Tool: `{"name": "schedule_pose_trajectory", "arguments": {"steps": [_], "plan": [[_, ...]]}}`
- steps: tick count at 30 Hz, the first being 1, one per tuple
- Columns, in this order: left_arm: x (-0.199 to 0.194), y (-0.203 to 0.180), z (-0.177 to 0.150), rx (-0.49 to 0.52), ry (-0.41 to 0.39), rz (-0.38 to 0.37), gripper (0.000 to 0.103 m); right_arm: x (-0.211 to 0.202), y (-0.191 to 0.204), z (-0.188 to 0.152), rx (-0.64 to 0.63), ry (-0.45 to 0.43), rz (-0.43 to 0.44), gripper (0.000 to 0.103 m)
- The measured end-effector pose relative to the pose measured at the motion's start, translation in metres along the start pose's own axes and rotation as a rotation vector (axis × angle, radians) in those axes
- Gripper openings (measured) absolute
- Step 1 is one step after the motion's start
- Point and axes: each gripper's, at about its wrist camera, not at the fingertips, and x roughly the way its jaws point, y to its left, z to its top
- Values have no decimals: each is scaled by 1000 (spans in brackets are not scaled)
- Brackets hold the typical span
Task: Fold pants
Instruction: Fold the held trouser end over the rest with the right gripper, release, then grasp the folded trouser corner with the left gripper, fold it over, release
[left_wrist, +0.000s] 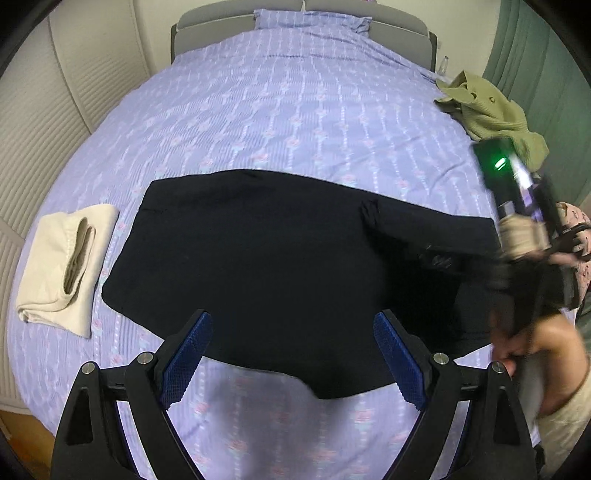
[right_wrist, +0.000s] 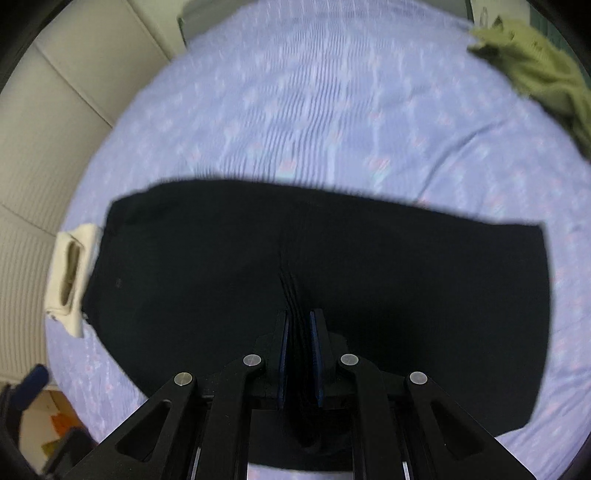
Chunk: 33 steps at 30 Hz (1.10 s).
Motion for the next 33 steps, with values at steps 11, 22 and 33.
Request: {"name": "schedule_pose_trajectory", "arguments": {"steps": [11, 22, 33], "plan": [[22, 73, 10, -51, 23, 8, 90, 50, 16, -18, 95, 164, 55, 30], [39, 178, -9, -264, 62, -17, 90, -24, 90, -34, 23, 12, 24, 67], [84, 251, -45, -507, 59, -133, 89, 8, 159, -22, -144, 27, -146, 68]]}}
